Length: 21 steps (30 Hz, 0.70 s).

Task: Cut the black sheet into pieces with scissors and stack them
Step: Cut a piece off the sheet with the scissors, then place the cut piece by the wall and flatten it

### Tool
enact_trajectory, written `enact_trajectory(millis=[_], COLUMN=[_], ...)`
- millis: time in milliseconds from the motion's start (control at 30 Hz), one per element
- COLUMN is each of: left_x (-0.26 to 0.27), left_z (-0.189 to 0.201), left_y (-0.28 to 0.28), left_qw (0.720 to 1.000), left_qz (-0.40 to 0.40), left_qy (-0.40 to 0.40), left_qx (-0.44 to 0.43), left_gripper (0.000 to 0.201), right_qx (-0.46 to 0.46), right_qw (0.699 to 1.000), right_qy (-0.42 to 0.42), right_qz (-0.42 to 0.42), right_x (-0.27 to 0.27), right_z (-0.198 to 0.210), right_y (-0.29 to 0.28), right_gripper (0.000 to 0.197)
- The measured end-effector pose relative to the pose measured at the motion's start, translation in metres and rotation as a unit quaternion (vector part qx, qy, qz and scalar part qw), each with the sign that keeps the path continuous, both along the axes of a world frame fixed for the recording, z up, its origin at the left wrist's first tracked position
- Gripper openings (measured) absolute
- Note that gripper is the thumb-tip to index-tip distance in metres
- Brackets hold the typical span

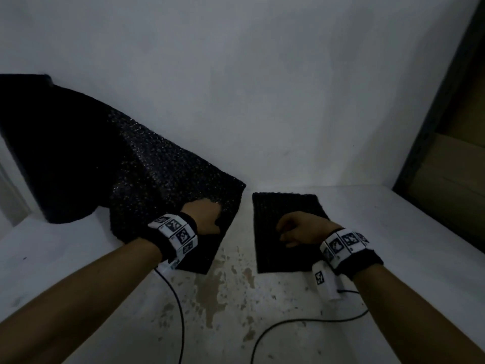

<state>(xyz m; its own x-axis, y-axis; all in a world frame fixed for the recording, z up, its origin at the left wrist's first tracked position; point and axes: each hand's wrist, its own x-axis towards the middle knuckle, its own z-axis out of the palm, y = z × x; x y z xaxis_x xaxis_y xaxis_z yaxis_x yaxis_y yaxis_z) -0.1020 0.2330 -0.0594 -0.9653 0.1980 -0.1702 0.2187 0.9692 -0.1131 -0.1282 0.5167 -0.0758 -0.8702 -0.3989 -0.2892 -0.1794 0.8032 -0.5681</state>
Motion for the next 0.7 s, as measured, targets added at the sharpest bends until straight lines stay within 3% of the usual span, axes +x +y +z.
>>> enact_trajectory(millis=[133, 233, 333, 400, 533, 700], left_x=[0.011, 0.015, 0.015, 0.013, 0.001, -0.005], left_z=[0.003, -0.005, -0.012, -0.010, -0.012, -0.003], left_y=[0.056, 0.093, 0.111, 0.116, 0.104, 0.070], left_qw=[0.969, 0.967, 0.977, 0.977, 0.973, 0.969], left_qz=[-0.126, -0.168, -0.153, -0.160, -0.176, -0.078], left_qy=[-0.098, -0.143, -0.141, -0.141, -0.143, -0.170], left_qx=[0.186, 0.127, 0.038, 0.017, 0.040, 0.159], left_gripper=[0.047, 0.058, 0.063, 0.057, 0.022, 0.009], right_qx=[0.077, 0.126, 0.082, 0.064, 0.121, 0.185], right_qw=[0.995, 0.991, 0.996, 0.997, 0.992, 0.981], right_qy=[0.058, 0.042, 0.034, 0.028, 0.015, -0.008], right_qz=[0.011, 0.012, 0.011, 0.016, 0.034, 0.060], right_x=[0.001, 0.004, 0.008, 0.012, 0.018, 0.028], right_z=[0.007, 0.007, 0.011, 0.015, 0.023, 0.020], right_y=[0.014, 0.030, 0.044, 0.050, 0.049, 0.043], right_gripper=[0.018, 0.026, 0.026, 0.030, 0.053, 0.087])
